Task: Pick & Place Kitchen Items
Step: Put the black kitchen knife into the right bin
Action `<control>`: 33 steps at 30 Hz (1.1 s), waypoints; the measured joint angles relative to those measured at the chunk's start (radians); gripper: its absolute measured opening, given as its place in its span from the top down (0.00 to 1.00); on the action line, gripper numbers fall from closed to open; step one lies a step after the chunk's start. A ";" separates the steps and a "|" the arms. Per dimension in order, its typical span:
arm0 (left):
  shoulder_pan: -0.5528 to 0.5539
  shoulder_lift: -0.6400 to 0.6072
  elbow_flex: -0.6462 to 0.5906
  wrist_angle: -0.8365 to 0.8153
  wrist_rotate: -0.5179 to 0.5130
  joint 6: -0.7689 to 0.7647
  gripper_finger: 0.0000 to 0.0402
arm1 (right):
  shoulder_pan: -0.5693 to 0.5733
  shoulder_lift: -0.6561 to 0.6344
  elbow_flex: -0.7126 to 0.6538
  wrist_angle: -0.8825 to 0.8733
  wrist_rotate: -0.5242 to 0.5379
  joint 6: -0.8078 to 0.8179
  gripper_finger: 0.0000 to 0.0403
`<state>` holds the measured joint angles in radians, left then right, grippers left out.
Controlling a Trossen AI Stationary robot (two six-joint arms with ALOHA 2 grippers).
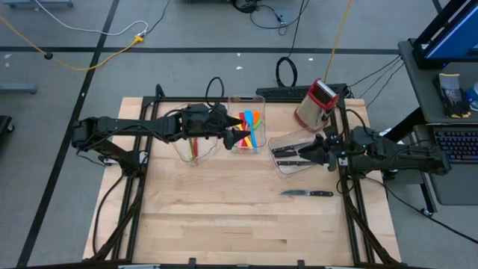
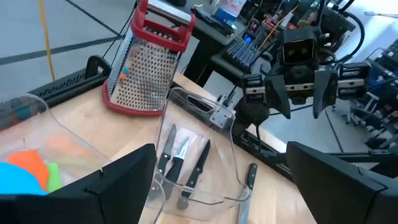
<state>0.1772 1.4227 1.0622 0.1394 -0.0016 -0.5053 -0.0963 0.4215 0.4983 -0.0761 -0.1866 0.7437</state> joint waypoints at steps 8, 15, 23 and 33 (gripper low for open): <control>0.001 0.000 0.000 -0.052 0.001 -0.025 0.09 | 0.054 0.080 0.002 -0.003 -0.027 -0.114 0.65; -0.026 0.000 0.000 -0.057 0.119 0.162 0.09 | 0.131 0.144 0.005 -0.005 -0.018 -0.167 0.65; -0.030 -0.003 0.000 -0.103 0.200 0.250 0.09 | 0.223 0.245 0.144 -0.115 0.060 -0.262 0.65; -0.037 -0.165 -0.099 -0.187 0.163 0.288 0.09 | 0.337 0.409 0.312 -0.427 0.165 -0.312 0.65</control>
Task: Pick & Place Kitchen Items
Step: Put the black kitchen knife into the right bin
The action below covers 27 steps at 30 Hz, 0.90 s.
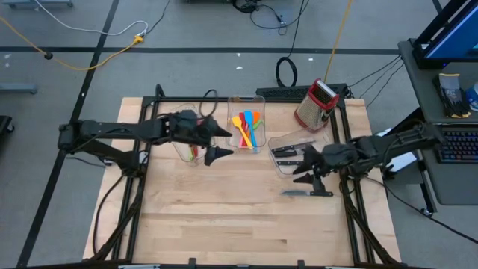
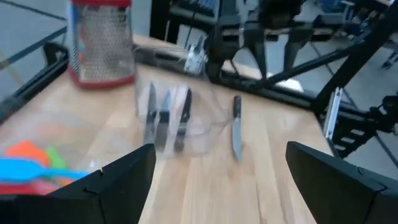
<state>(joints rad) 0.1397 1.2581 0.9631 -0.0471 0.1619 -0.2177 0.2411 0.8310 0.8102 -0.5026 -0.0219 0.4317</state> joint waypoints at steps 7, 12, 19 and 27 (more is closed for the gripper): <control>-0.064 -0.211 -0.216 0.095 -0.083 -0.047 0.09 | 0.069 0.098 0.030 -0.145 -0.001 0.055 0.65; -0.129 -0.350 -0.330 0.104 -0.191 -0.073 0.09 | 0.136 0.168 0.037 -0.248 -0.010 0.123 0.65; -0.178 -0.486 -0.411 0.105 -0.272 -0.073 0.09 | 0.247 0.255 0.037 -0.379 -0.035 0.226 0.65; -0.183 -0.511 -0.424 0.083 -0.275 -0.072 0.09 | 0.307 0.310 0.029 -0.500 -0.031 0.333 0.65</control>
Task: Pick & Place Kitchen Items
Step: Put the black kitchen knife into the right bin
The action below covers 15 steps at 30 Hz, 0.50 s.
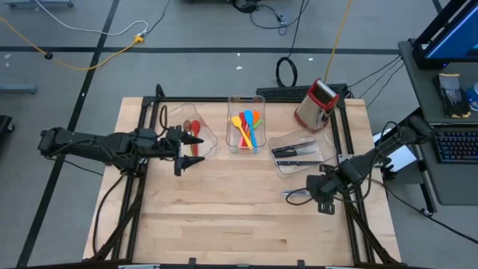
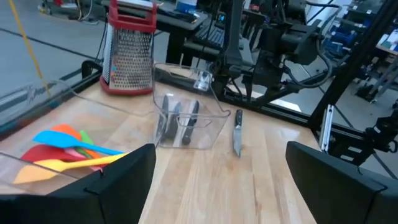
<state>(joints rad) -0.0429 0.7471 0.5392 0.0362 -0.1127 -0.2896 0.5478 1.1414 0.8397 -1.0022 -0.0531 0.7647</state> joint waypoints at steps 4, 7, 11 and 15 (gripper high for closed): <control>0.000 0.000 0.000 -0.003 0.006 -0.001 0.09 | 0.014 0.002 -0.026 -0.004 0.000 0.024 0.65; 0.000 0.000 0.000 -0.003 0.008 -0.001 0.09 | 0.017 0.002 -0.042 -0.004 -0.001 0.084 0.65; 0.000 0.000 0.000 -0.002 0.008 -0.007 0.09 | 0.017 0.002 -0.051 -0.005 0.000 0.141 0.64; 0.000 0.000 0.000 -0.002 0.008 -0.007 0.09 | 0.017 0.002 -0.052 -0.006 0.000 0.142 0.60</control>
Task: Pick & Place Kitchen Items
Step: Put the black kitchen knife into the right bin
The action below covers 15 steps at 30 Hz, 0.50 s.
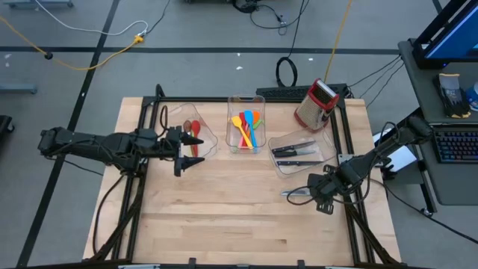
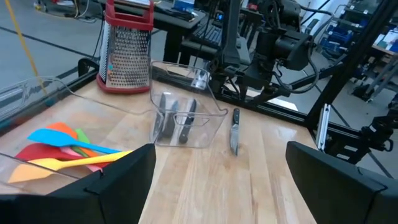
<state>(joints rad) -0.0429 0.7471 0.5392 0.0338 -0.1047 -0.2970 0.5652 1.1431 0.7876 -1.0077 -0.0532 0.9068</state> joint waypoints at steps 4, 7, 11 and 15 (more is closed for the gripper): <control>0.000 0.000 0.000 0.000 0.001 0.000 0.09 | 0.000 0.000 0.000 0.000 0.000 -0.005 0.51; 0.000 0.000 0.000 0.000 0.002 0.000 0.09 | 0.000 0.000 0.000 0.000 0.000 -0.009 0.42; 0.000 0.000 0.000 0.000 0.002 0.000 0.09 | 0.000 0.000 0.000 0.000 0.000 -0.013 0.33; 0.000 0.000 0.000 -0.002 0.002 0.001 0.09 | 0.000 0.000 -0.001 0.000 0.000 -0.013 0.28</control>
<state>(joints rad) -0.0429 0.7475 0.5392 0.0317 -0.1028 -0.2962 0.5652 1.1431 0.7868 -1.0077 -0.0528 0.8942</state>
